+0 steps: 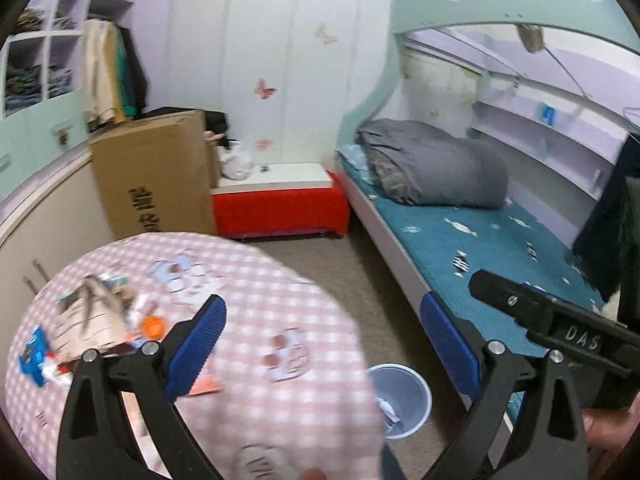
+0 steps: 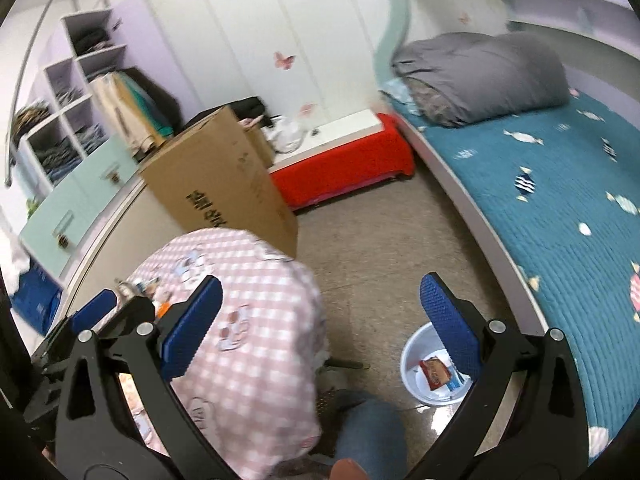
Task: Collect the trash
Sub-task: 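Move both tools back over the table, then grasp the orange-yellow bread bag with the left tool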
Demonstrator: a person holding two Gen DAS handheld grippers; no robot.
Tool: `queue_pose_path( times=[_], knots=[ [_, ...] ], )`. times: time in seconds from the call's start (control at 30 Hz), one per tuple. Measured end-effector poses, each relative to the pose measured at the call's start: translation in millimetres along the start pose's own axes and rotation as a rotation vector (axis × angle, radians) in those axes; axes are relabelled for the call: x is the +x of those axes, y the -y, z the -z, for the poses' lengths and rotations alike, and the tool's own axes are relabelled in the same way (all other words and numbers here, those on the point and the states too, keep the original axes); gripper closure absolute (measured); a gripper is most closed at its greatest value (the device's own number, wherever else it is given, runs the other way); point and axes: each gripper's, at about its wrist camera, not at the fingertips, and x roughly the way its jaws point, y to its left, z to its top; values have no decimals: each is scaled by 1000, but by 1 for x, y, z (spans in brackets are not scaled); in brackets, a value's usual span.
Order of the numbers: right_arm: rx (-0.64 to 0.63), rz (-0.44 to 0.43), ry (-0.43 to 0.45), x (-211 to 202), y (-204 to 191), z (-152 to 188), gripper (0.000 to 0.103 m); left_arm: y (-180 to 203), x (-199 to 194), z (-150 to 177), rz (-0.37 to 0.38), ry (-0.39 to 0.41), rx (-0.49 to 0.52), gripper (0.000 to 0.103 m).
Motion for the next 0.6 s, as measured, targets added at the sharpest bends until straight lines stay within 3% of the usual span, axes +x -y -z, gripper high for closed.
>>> queue_pose_path(
  times=[0.2,0.6],
  knots=[
    [-94,-55,-42,15,-53,6,6,-56,-26,16,-96,21,-54,7],
    [-239,-104,-177,64,-135,42,6,-162,-45,70,-245,-55,-195,7]
  ],
)
